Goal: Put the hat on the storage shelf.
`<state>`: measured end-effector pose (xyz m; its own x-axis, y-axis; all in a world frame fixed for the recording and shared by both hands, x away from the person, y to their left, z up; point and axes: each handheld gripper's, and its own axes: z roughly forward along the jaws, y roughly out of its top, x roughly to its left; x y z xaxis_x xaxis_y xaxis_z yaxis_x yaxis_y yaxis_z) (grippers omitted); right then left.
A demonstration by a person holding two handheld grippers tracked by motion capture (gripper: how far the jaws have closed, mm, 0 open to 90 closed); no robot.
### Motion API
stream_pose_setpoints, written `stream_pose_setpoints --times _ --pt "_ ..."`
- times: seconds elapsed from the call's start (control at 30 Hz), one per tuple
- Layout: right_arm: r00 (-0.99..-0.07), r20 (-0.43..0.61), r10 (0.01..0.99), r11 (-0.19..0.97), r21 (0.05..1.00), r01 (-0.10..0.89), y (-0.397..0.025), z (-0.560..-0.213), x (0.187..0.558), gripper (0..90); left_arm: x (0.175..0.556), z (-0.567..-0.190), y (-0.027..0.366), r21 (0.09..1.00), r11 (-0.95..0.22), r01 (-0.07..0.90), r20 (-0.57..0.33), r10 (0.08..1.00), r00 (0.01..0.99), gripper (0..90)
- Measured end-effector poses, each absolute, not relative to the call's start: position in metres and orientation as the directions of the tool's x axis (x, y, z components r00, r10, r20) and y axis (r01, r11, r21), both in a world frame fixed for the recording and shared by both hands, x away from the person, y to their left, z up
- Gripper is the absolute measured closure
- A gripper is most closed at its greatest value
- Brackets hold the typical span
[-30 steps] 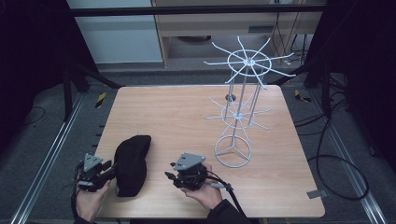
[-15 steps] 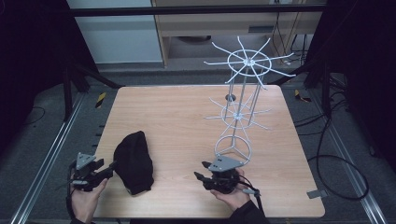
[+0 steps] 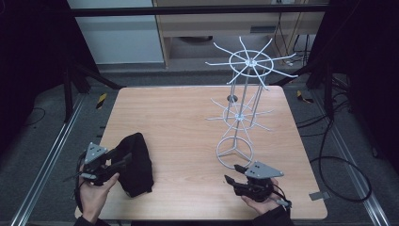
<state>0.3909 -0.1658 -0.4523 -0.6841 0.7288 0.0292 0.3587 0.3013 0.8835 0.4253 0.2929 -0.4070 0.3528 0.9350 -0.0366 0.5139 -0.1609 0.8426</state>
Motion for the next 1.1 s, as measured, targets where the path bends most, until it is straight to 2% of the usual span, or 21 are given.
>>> stream_pose_setpoints --times 0.17,0.27,0.37,0.47,0.5,0.73,0.93,1.1 --pt "-0.649 0.034 0.76 0.283 0.882 0.377 -0.183 -0.454 0.391 45.4 0.44 -0.42 0.279 0.804 -0.169 0.57 -0.047 0.938 0.343 39.2" --pt "-0.625 0.043 0.779 0.265 0.882 0.39 -0.193 -0.456 0.393 45.0 0.447 -0.43 0.277 0.772 -0.169 0.612 -0.049 0.945 0.323 46.1" --pt "-0.601 0.041 0.798 0.259 0.877 0.404 -0.201 -0.459 0.395 45.0 0.449 -0.438 0.28 0.755 -0.15 0.638 -0.066 0.951 0.302 57.3" --pt "-0.584 0.037 0.811 0.255 0.876 0.41 -0.207 -0.461 0.397 45.1 0.447 -0.437 0.283 0.763 -0.138 0.632 -0.064 0.956 0.287 72.9" --pt "-0.578 0.037 0.815 0.254 0.875 0.413 -0.208 -0.462 0.398 45.2 0.446 -0.435 0.285 0.771 -0.128 0.624 -0.072 0.956 0.285 75.2" --pt "-0.552 0.031 0.833 0.246 0.873 0.42 -0.218 -0.465 0.401 45.2 0.429 -0.41 0.285 0.863 -0.111 0.492 -0.088 0.928 0.363 78.8" --pt "-0.533 0.026 0.846 0.236 0.878 0.417 -0.224 -0.465 0.402 45.1 0.412 -0.377 0.276 0.947 -0.061 0.317 -0.118 0.848 0.517 78.9" --pt "-0.523 0.021 0.852 0.233 0.88 0.413 -0.227 -0.466 0.403 44.9 0.404 -0.352 0.27 0.975 0.013 0.223 -0.147 0.79 0.596 79.0"
